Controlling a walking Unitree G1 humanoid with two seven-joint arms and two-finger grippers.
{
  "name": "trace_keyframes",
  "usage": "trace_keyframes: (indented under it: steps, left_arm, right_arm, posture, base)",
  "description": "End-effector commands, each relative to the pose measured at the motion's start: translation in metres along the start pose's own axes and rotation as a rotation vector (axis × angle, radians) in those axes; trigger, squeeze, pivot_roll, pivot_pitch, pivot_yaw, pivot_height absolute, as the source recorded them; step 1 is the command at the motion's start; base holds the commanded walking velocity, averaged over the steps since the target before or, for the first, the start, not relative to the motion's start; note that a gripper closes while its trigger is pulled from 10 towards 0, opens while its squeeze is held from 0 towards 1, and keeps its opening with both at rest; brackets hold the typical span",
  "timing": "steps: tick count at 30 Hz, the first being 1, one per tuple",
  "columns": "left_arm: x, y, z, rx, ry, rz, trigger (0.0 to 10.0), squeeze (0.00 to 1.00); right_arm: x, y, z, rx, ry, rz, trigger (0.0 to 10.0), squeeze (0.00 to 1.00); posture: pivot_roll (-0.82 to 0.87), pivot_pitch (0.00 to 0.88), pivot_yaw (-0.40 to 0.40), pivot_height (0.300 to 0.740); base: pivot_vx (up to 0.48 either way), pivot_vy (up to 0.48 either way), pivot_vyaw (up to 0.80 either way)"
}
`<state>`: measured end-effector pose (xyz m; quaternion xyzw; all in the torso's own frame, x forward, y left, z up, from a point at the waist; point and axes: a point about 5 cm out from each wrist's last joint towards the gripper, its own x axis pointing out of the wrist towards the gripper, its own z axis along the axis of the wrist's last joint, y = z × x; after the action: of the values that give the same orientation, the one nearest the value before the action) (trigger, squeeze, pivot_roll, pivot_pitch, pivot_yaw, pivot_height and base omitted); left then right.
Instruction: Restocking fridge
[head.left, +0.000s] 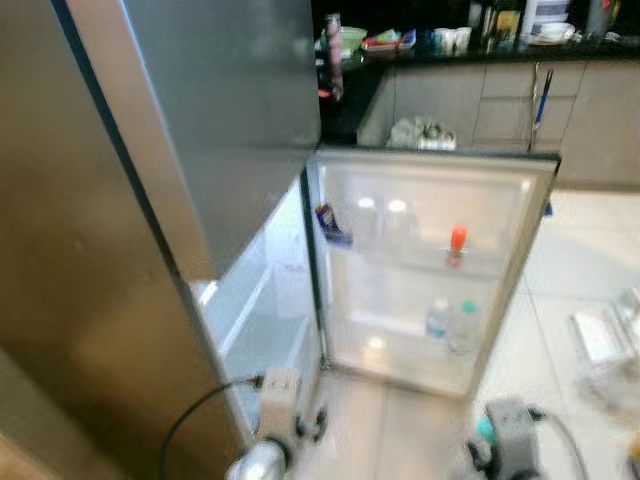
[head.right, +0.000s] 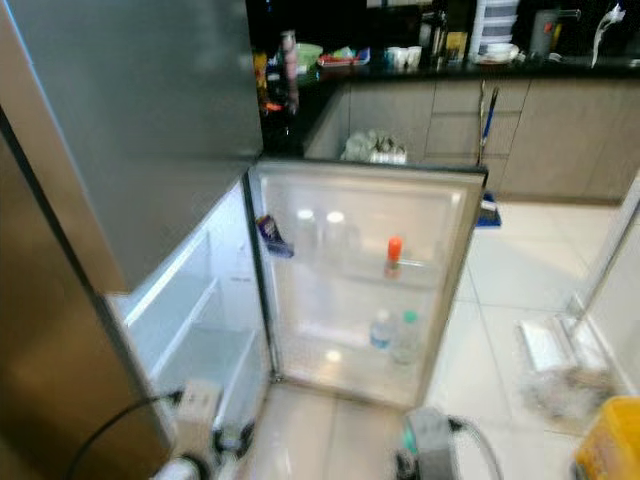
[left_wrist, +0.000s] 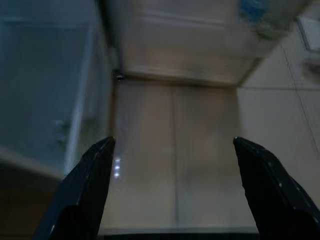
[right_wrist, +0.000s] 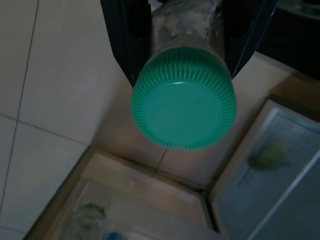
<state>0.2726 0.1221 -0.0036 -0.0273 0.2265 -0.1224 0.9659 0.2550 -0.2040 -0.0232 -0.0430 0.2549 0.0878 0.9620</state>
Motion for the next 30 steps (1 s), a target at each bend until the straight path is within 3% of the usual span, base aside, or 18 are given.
trace_keyframes:
  steps: [1, 13, 19, 27, 30]
  left_arm:
    - [-0.001, 0.003, -0.003, 0.008, 0.007, 0.047, 10.0, 0.0]
    - [-0.003, 0.007, -0.002, -0.001, -0.01, 0.096, 10.0, 0.0]
    - [-0.006, 0.01, -0.004, -0.043, -0.019, 0.175, 10.0, 0.0]
    - [-0.009, 0.01, 0.001, -0.043, -0.055, 0.181, 10.0, 0.0]
    - [-0.008, 0.012, 0.0, -0.004, -0.025, 0.145, 10.0, 0.0]
  right_arm:
    - [0.001, 0.0, 0.003, -0.009, -0.003, 0.012, 10.0, 0.0]
    - [0.008, 0.003, 0.02, -0.081, -0.031, 0.084, 10.0, 0.0]
    - [0.012, 0.008, 0.026, -0.142, -0.021, 0.128, 10.0, 0.0]
    - [0.016, 0.013, 0.03, -0.152, -0.028, 0.134, 10.0, 0.0]
    - [0.015, 0.02, 0.025, -0.12, -0.038, 0.126, 10.0, 0.0]
  posture:
    - [-0.03, 0.079, 0.018, 0.74]
    - [-0.03, 0.08, -0.019, 0.74]
    - [0.0, 0.077, -0.101, 0.74]
    - [0.02, 0.075, -0.1, 0.74]
    - [0.02, 0.08, -0.05, 0.74]
  base:
    - [0.0, 0.0, 0.0]
    - [0.0, 0.0, 0.0]
    - [0.0, 0.0, 0.0]
    - [0.0, 0.0, 0.0]
    - [0.0, 0.0, 0.0]
